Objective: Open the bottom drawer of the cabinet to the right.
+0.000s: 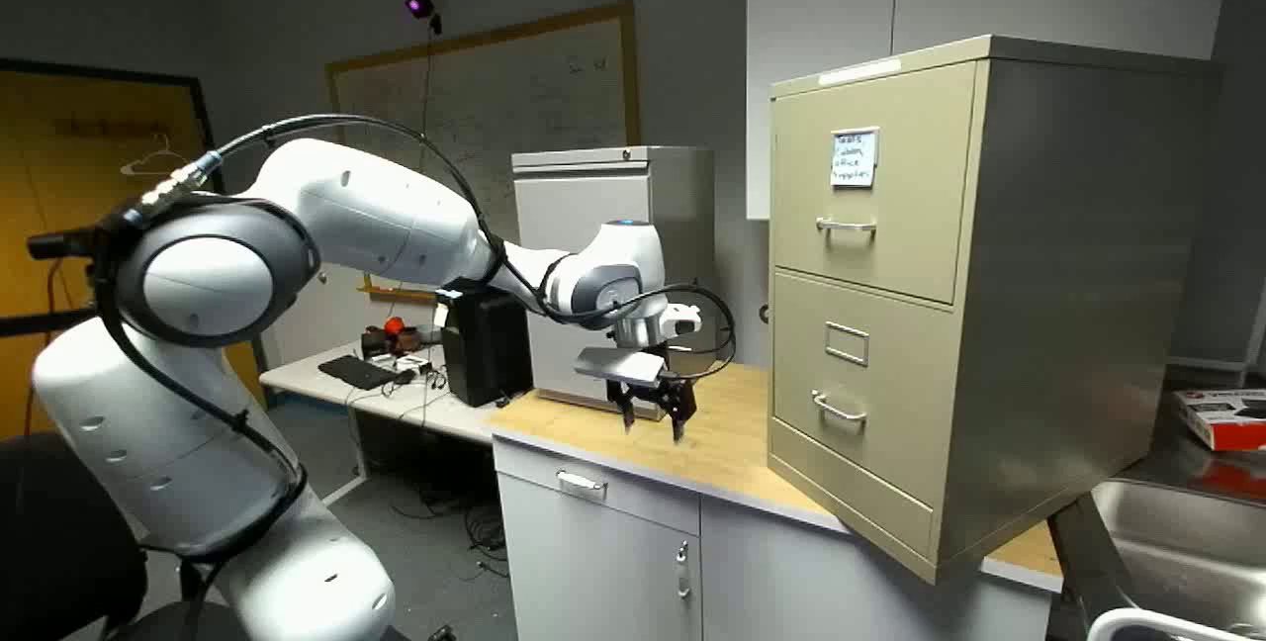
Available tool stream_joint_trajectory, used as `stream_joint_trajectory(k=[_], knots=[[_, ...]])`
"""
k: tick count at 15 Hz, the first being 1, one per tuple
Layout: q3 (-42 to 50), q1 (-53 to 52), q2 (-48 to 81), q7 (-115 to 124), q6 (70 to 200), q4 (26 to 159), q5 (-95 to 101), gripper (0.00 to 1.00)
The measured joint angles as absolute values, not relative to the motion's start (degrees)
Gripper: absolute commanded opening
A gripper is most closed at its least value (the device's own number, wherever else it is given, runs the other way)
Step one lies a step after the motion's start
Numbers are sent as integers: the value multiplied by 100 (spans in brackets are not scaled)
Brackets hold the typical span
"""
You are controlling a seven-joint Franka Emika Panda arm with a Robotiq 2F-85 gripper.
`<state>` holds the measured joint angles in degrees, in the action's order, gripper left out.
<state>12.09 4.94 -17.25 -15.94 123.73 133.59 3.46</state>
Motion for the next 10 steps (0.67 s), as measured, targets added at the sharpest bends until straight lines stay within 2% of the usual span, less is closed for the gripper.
stream_joint_trajectory(k=[10], knots=[[1209, 500, -1721, -1594, 12411, 13353, 351, 100]])
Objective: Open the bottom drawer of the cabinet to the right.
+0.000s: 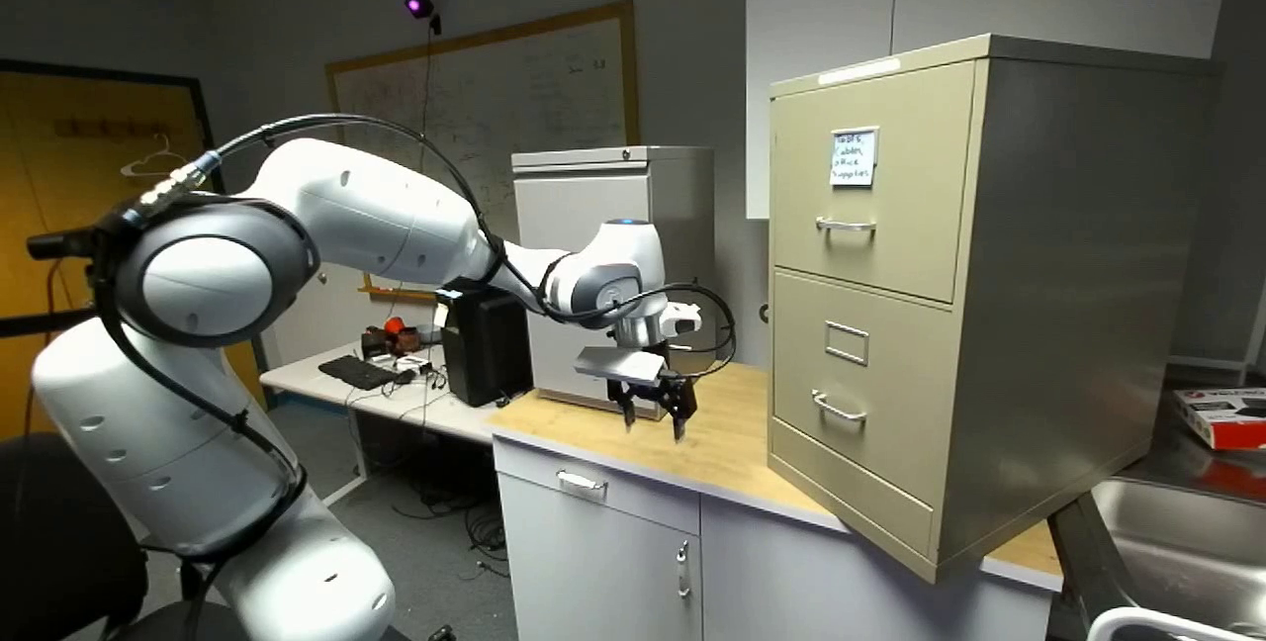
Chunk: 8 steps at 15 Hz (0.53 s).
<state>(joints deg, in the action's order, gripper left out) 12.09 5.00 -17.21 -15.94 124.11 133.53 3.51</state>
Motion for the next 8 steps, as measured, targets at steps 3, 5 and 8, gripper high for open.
stream_joint_trajectory(k=[3, 5, 8], knots=[[1202, 542, -1633, -1588, 12809, 13346, 576, 100], [1193, 616, -1510, -1578, 13180, 13310, 884, 100], [1183, 769, -1260, -1563, 13844, 13237, 1541, 100]])
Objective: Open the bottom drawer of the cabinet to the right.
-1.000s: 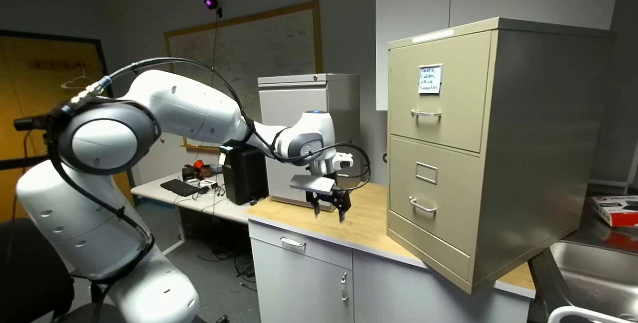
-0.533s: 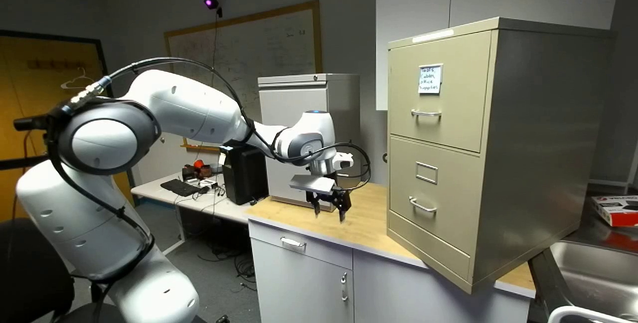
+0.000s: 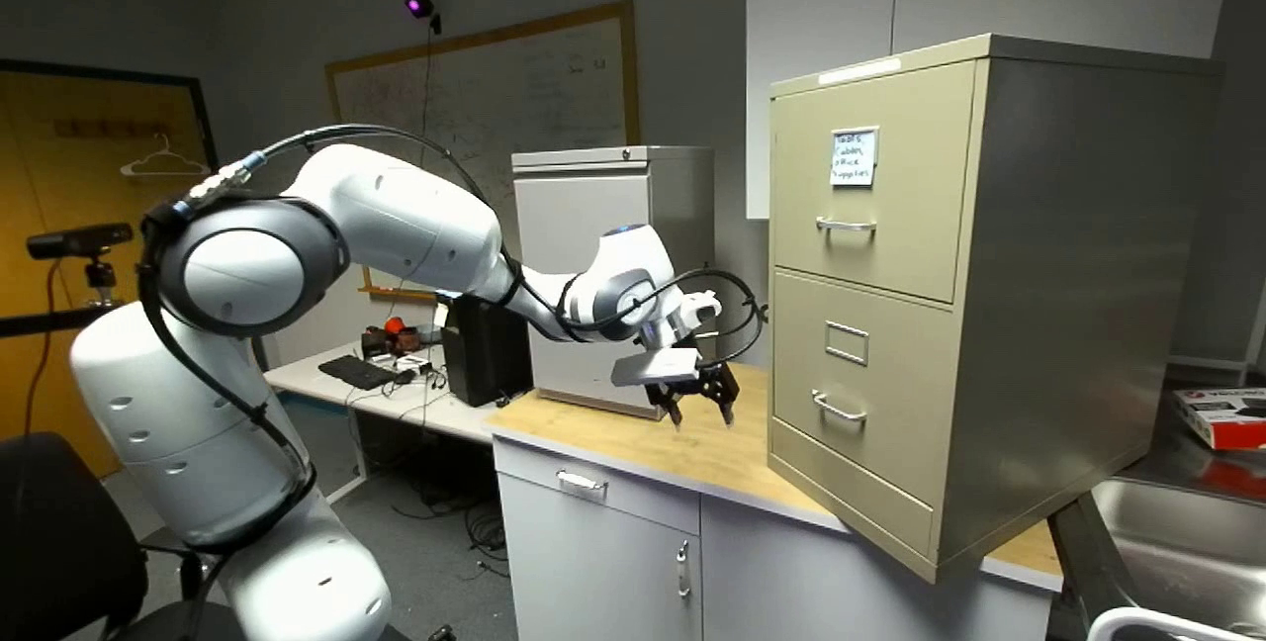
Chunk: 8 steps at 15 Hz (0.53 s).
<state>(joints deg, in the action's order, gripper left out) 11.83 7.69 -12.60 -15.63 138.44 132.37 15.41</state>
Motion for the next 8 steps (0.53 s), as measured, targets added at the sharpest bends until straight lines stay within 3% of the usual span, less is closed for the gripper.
stream_joint_trajectory(k=[8], knots=[[1178, 1024, -610, -1573, 15184, 12909, 3231, 100]])
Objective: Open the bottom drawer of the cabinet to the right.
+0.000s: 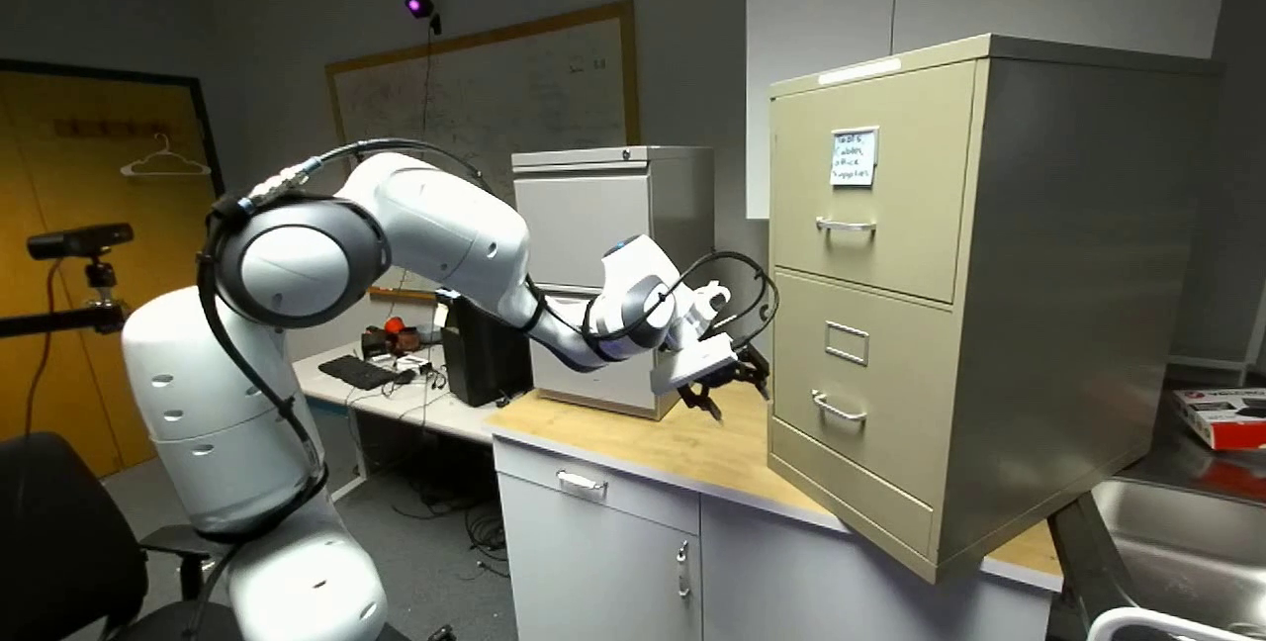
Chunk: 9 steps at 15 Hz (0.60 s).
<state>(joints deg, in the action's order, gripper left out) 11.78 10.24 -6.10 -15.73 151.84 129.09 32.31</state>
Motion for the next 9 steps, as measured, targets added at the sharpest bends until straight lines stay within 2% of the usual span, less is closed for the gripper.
stream_joint_trajectory(k=[9], knots=[[1298, 1331, 13, -1606, 15665, 12173, 4447, 100]])
